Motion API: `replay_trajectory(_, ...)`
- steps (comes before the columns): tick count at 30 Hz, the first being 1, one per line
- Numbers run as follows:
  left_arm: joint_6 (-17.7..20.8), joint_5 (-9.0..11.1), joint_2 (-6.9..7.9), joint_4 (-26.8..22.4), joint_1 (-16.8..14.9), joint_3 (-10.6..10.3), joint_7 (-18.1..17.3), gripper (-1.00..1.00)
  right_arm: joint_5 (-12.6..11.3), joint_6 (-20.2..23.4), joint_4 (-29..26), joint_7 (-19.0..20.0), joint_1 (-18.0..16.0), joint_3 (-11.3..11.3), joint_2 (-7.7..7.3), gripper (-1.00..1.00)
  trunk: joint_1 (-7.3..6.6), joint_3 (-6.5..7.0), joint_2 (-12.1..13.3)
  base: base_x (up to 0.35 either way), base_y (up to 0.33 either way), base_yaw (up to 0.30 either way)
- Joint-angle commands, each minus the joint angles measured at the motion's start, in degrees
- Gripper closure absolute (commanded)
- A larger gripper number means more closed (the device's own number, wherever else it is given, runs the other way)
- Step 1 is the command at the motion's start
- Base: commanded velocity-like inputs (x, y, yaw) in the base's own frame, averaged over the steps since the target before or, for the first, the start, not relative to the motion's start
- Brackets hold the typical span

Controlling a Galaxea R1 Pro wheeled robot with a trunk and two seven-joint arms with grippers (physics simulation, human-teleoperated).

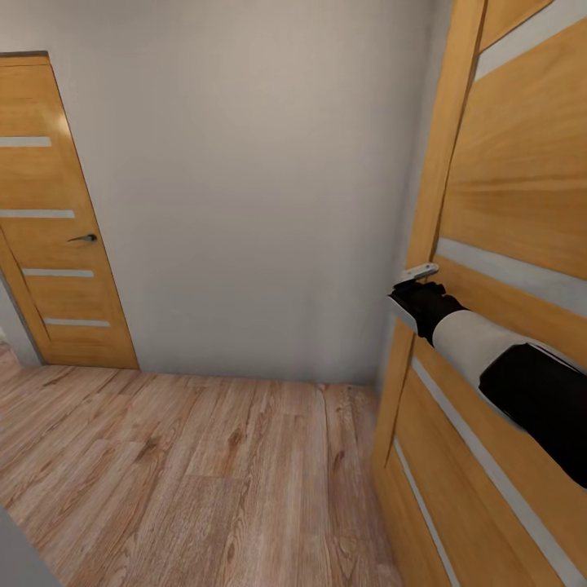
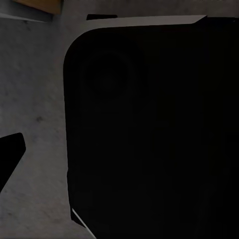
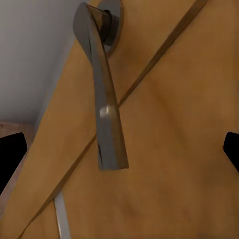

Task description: Move the two storage containers from the living room to the garage. In the garage, place one container on the floor and stack the other container on top of it (either order is fine).

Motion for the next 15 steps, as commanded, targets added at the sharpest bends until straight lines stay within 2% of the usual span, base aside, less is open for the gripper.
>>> replay_trajectory(1,-0.11,0.05,0.0,0.01,-0.02,0.11,-0.08,-1.0,0.16,0.74,0.06,-0.49,-0.03,0.44,-0.27,-1.0,0.0,-0.06,-0.03,0.0,0.0,0.0)
replay_trajectory(15,-0.11,0.02,0.0,-0.02,-0.02,0.09,-0.08,-1.0,0.17,0.74,0.06,-0.04,-0.03,0.44,-2.54,-1.0,0.0,-0.06,-0.03,0.0,0.0,0.0)
